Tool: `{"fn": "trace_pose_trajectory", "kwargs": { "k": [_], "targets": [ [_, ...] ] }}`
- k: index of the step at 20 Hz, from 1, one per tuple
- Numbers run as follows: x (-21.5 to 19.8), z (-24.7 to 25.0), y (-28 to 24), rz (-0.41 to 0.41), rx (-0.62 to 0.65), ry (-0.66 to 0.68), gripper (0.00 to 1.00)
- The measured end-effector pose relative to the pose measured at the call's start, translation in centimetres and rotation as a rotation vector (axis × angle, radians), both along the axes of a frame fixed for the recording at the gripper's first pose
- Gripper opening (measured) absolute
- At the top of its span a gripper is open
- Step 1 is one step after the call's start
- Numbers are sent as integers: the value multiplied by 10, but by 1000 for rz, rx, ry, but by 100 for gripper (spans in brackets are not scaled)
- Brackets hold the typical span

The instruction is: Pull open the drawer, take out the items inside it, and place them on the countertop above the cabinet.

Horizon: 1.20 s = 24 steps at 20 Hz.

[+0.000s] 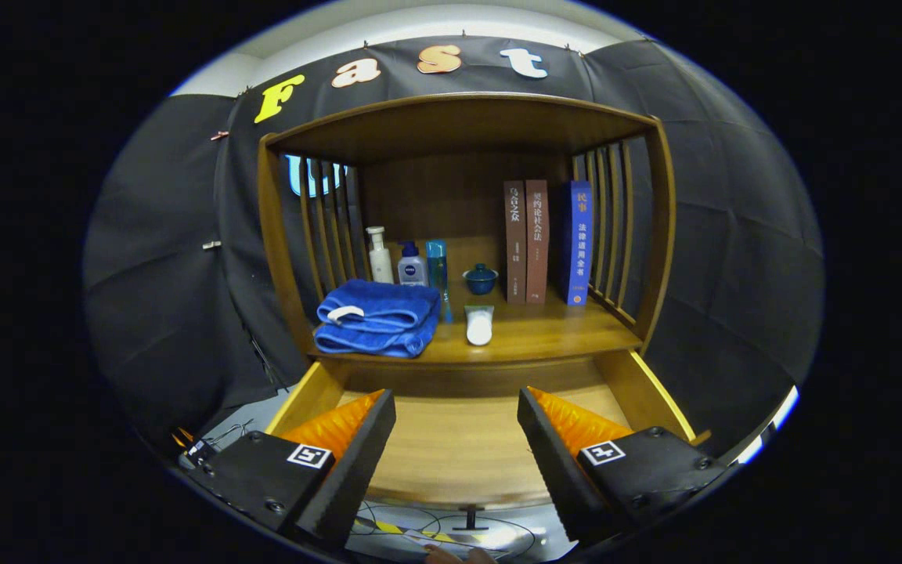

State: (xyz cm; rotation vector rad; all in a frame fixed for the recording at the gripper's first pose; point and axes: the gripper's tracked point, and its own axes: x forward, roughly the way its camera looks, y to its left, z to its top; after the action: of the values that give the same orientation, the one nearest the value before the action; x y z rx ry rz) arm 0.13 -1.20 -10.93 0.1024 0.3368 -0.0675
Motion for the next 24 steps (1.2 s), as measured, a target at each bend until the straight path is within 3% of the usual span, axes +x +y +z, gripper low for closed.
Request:
{"fn": "trace_pose_trajectory", "kwargs": {
  "k": [4,9,18,24],
  "targets": [
    [-40,-47,3,-8,-25,9,100],
    [-61,-95,12,6,-35,23,100],
    [-52,-132,0,-39,-29,37,100],
    [-50,-130,1,-51,-35,23,100]
  ]
}}
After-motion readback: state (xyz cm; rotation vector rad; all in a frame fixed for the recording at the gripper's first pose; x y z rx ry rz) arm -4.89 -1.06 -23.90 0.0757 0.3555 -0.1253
